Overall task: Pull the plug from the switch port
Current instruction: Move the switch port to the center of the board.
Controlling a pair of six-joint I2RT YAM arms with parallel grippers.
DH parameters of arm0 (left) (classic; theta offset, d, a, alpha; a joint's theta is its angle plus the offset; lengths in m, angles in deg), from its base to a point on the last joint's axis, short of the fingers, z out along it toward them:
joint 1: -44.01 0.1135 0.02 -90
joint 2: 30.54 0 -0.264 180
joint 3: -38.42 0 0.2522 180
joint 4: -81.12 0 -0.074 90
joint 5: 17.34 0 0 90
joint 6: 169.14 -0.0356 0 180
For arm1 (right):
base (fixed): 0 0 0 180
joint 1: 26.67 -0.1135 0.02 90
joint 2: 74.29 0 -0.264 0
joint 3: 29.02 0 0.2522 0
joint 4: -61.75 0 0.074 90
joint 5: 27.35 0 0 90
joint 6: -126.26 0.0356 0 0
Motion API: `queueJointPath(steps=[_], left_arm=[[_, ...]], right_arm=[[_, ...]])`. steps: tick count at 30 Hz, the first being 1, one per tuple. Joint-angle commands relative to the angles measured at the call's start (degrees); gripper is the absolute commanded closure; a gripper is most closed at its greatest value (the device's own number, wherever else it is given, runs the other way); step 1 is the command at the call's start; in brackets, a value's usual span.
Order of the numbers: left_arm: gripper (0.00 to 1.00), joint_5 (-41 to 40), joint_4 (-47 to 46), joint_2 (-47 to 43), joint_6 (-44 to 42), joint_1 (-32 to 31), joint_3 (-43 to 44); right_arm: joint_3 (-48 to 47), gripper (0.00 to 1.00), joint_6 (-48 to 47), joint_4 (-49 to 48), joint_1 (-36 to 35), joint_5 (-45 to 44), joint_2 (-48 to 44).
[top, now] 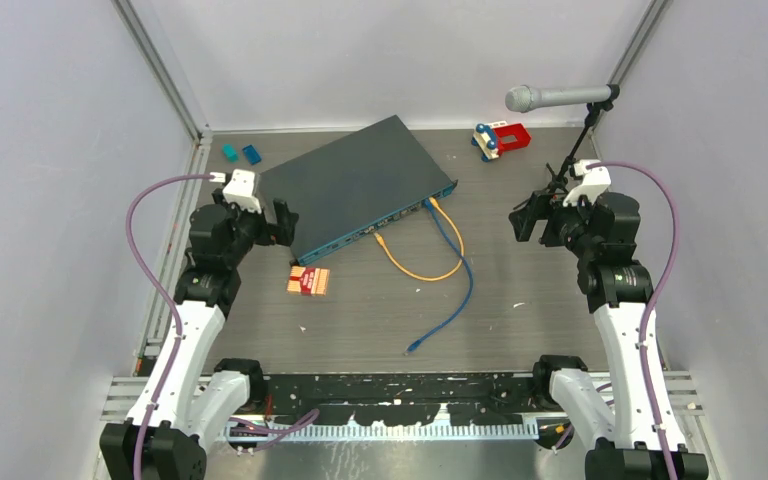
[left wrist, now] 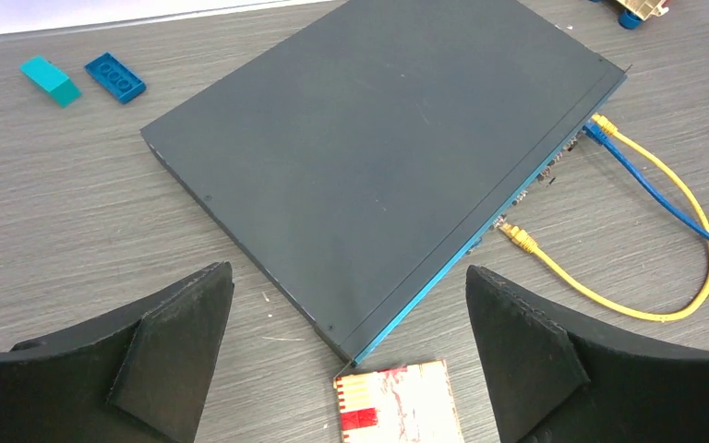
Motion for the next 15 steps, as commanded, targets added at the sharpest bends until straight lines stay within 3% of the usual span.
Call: queueJointPath(steps=[1,15], left_arm=[[0.00,-0.59,-1.03,-0.51,-0.93,0.36,-0.15],[0.00,-2.12,-2.31,-0.31,-0.89,0.38,-1.14]], right_arm=[[-0.61,0.06,-0.82,-1.19,-0.06,1.36,-0.11],[-0.20,0.06,-4.04,0.06,-0.06,4.70,-0.43]])
